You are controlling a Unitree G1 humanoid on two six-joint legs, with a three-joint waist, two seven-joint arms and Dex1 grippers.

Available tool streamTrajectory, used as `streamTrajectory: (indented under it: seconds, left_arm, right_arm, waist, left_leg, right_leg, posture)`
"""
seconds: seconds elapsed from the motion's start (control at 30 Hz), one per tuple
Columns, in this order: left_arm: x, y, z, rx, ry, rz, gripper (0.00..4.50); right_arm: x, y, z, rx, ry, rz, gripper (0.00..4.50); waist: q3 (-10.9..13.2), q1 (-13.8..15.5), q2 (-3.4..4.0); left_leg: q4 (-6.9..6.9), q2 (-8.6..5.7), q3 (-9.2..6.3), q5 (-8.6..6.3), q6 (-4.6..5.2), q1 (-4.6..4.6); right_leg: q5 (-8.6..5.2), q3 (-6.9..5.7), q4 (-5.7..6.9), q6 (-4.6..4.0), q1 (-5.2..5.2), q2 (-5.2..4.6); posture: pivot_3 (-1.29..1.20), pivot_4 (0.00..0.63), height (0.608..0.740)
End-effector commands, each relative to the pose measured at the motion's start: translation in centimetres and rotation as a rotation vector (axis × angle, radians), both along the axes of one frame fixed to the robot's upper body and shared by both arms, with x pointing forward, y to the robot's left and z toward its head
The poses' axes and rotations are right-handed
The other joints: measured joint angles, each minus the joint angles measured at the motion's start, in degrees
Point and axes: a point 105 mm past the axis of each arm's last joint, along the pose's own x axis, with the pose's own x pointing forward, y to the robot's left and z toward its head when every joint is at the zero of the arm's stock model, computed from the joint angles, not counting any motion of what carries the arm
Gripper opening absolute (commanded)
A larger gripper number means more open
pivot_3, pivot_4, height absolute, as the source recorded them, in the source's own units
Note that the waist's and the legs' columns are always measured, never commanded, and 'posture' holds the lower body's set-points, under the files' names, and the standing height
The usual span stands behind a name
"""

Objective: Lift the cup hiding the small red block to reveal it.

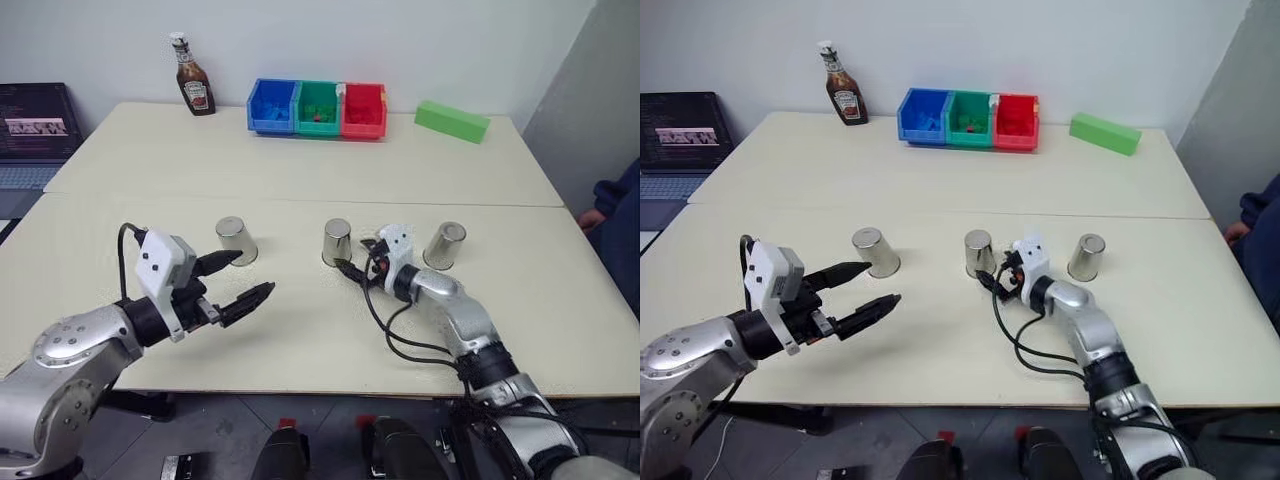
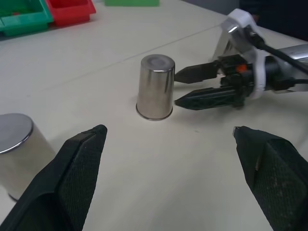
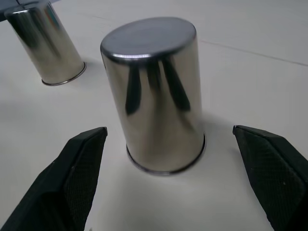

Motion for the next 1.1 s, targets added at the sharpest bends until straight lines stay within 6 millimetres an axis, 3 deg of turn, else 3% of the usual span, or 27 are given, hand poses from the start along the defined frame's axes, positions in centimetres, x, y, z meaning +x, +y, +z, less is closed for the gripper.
streamTrajectory:
  seconds: [0.03,0.57,0.7,0.83,0.97,1.1]
  left_arm:
    - [-0.1,-0.2,0.8,0.013,-0.067,0.009,4.5]
    - [0.2,-0.4,0.5,0.03,-0.073,0.011,4.5]
    - [0.3,-0.6,0.4,0.032,-0.07,-0.003,4.5]
    - [0.4,-0.5,0.3,0.035,-0.068,-0.003,4.5]
    - [0.5,-0.6,0.3,0.037,-0.067,-0.01,4.5]
    - [0.4,-0.7,0.1,0.037,-0.064,-0.02,4.5]
  right_arm:
    - [0.8,0.6,1.0,0.003,-0.066,0.008,4.46]
    - [2.3,2.6,1.6,0.041,-0.101,0.033,4.46]
    - [2.1,2.7,1.9,0.049,-0.12,0.045,3.88]
    - [2.2,2.3,2.6,0.052,-0.15,0.039,2.87]
    - [2.2,2.0,3.4,0.051,-0.18,0.036,2.77]
    - [1.4,1.3,6.6,0.076,-0.244,0.027,2.76]
  waist:
    - [0.0,-0.03,0.0]
    - [0.01,-0.2,0.01]
    - [0.01,-0.19,0.02]
    - [0.02,-0.2,0.03]
    - [0.02,-0.21,0.03]
    - [0.03,-0.13,0.06]
  left_leg:
    - [0.0,0.02,-0.01,0.0,0.0,0.01]
    - [-0.01,0.05,-0.01,0.0,0.0,0.03]
    - [-0.02,0.05,-0.02,0.0,0.0,0.02]
    - [-0.02,0.06,-0.02,0.0,0.0,0.02]
    - [-0.01,0.06,-0.03,0.0,0.0,0.03]
    - [-0.02,0.06,-0.04,0.0,0.0,-0.01]
  right_leg:
    - [0.0,-0.01,0.01,0.0,0.0,0.01]
    - [0.02,-0.02,0.04,-0.04,0.0,0.03]
    - [0.02,-0.02,0.02,-0.04,0.0,0.03]
    - [0.02,-0.03,0.04,-0.04,0.0,0.03]
    - [0.02,-0.03,0.04,-0.04,0.0,0.03]
    - [0.02,-0.03,0.03,-0.04,-0.03,0.02]
  posture:
    - [0.0,0.15,0.74]
    - [0.0,0.15,0.74]
    - [0.0,0.15,0.74]
    - [0.0,0.15,0.74]
    - [0.0,0.15,0.74]
    - [0.0,0.15,0.74]
